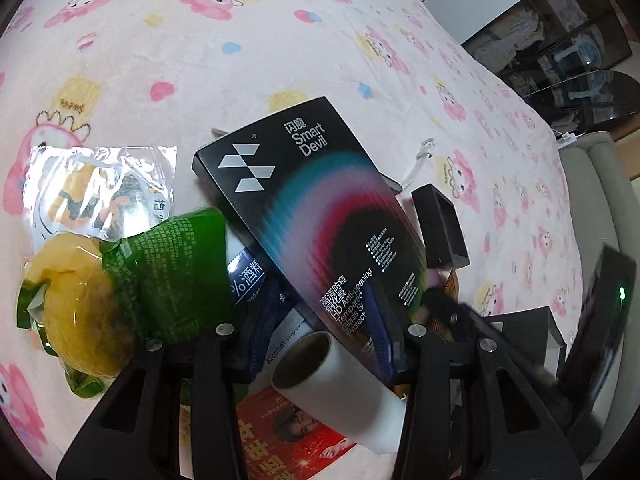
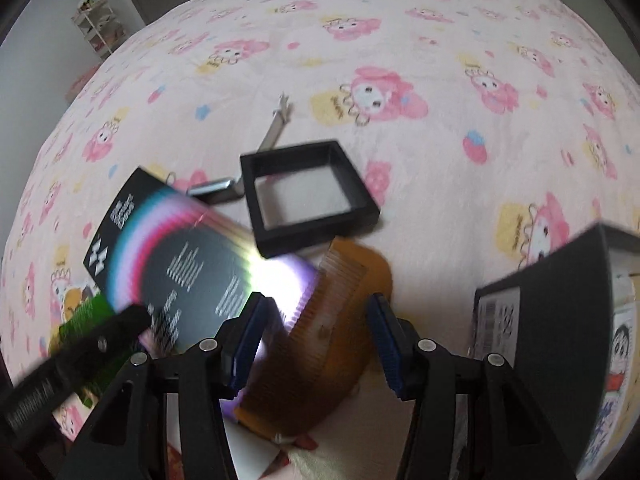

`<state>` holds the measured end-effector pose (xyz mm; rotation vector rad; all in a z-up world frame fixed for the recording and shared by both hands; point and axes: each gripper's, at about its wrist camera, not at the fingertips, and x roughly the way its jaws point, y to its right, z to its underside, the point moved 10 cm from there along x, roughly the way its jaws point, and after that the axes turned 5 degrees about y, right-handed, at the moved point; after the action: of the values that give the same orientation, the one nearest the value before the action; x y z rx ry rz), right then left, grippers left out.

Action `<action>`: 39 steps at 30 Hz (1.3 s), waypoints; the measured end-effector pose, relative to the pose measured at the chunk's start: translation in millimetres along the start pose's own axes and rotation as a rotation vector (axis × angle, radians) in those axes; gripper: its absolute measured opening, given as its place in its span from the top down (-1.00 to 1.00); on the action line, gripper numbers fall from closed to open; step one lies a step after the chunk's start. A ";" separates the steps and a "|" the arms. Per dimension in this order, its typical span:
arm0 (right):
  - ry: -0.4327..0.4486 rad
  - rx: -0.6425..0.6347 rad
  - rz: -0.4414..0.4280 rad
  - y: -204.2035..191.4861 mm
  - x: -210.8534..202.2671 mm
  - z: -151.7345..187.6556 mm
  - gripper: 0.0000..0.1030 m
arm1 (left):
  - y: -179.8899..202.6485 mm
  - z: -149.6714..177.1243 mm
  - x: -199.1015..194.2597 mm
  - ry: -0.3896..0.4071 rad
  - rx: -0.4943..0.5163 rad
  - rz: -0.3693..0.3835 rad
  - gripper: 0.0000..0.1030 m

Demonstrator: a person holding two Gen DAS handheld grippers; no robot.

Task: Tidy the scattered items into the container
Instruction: 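Grasp the black Smart Devil screen-protector box with the right tool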

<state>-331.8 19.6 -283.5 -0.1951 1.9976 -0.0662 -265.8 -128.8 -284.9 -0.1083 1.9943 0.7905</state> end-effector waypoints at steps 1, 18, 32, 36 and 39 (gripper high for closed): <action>-0.001 0.003 0.005 1.0 1.4 -3.9 0.05 | -0.2 -0.6 0.0 0.002 -0.004 0.009 0.15; -0.096 -0.034 -0.126 -16.8 28.1 -25.0 -0.08 | 2.3 -4.7 -0.4 0.016 -0.061 0.105 0.15; -0.147 -0.067 -0.173 -29.3 17.6 -4.6 -0.11 | -3.6 -8.6 -3.0 0.033 -0.061 0.086 0.15; -0.205 -0.099 -0.230 -39.2 9.1 23.5 -0.11 | -10.4 -13.4 -5.3 0.051 -0.081 0.082 0.14; -0.309 -0.150 -0.359 -65.5 -3.7 68.5 -0.04 | -6.8 -9.4 -2.9 0.026 -0.083 0.103 0.14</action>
<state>-261.2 -41.5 -300.3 -0.6224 1.6413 -0.1089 -268.7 -140.2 -282.8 -0.0651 2.0042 0.9420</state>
